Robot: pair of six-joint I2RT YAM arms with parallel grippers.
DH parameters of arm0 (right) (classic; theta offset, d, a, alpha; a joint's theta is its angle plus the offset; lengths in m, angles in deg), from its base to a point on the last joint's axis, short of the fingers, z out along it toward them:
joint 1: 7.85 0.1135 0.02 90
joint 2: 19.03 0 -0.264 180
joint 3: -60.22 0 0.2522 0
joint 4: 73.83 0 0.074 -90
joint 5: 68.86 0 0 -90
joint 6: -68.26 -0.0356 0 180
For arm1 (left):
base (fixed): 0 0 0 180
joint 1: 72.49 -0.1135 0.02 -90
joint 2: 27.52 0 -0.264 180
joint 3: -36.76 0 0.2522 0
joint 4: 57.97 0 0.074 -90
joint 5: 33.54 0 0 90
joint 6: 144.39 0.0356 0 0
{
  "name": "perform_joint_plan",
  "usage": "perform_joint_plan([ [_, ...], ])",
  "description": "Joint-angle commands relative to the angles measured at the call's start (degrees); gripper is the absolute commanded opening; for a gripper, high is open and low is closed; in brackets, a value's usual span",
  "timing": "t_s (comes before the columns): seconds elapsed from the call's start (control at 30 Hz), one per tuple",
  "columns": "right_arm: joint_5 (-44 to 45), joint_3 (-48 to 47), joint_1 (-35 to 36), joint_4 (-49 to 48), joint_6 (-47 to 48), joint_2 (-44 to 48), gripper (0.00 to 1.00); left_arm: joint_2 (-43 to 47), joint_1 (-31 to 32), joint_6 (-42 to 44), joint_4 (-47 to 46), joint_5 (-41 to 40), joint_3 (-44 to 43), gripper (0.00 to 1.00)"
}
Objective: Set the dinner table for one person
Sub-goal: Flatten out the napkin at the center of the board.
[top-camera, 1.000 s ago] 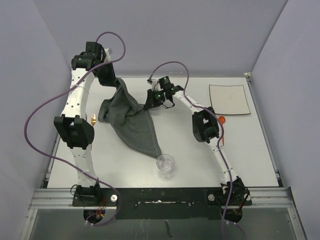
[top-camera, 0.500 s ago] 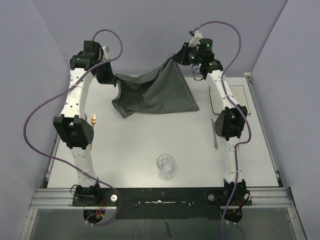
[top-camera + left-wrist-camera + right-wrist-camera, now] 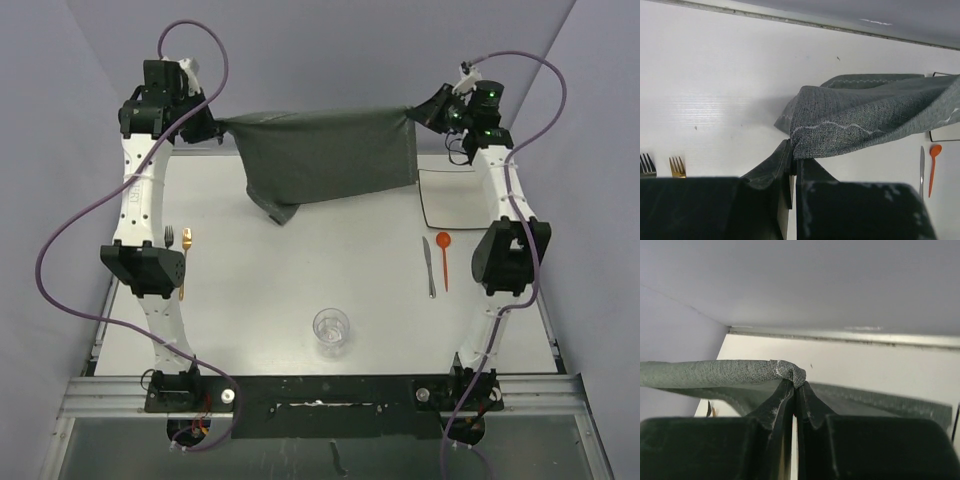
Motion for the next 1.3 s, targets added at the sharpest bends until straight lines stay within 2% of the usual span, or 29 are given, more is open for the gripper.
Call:
perform_joint_plan([
  [0.0,-1.05,10.31,1.77,4.98,4.16,13.75,0.00,5.27,-0.13,1.27,2.96,2.44,-0.28,0.00],
  [0.27,-0.66,30.21,3.47,16.49,3.68,19.77,0.00,14.14,2.98,3.58,3.06,5.66,26.18,0.00],
  [0.5,5.35,36.41,9.44,28.88,3.07,14.82,0.00,18.00,5.46,4.36,4.06,6.21,40.29,0.00],
  [0.57,5.64,36.52,10.93,30.38,2.86,12.77,0.01,18.67,5.76,4.22,3.53,6.08,41.92,0.00],
  [0.63,5.88,35.61,12.49,31.72,2.83,10.91,0.13,18.84,5.89,4.09,3.44,5.80,42.52,0.00],
  [0.77,6.30,33.35,14.35,32.74,2.35,10.44,0.26,17.97,5.98,4.51,4.27,5.37,41.58,0.00],
  [0.9,7.45,30.32,14.08,34.43,1.87,11.56,0.48,17.22,5.99,4.77,4.42,5.11,40.51,0.00],
  [0.97,6.83,29.11,13.44,34.87,1.95,12.33,0.51,16.74,5.99,4.91,4.52,5.30,40.11,0.00],
  [1.13,5.08,27.33,9.49,35.22,2.12,14.47,0.53,16.16,5.99,5.22,4.21,5.37,40.42,0.00],
  [1.27,4.21,25.34,8.13,38.70,4.87,11.37,0.53,15.76,5.99,5.40,3.85,5.81,41.13,0.00],
])
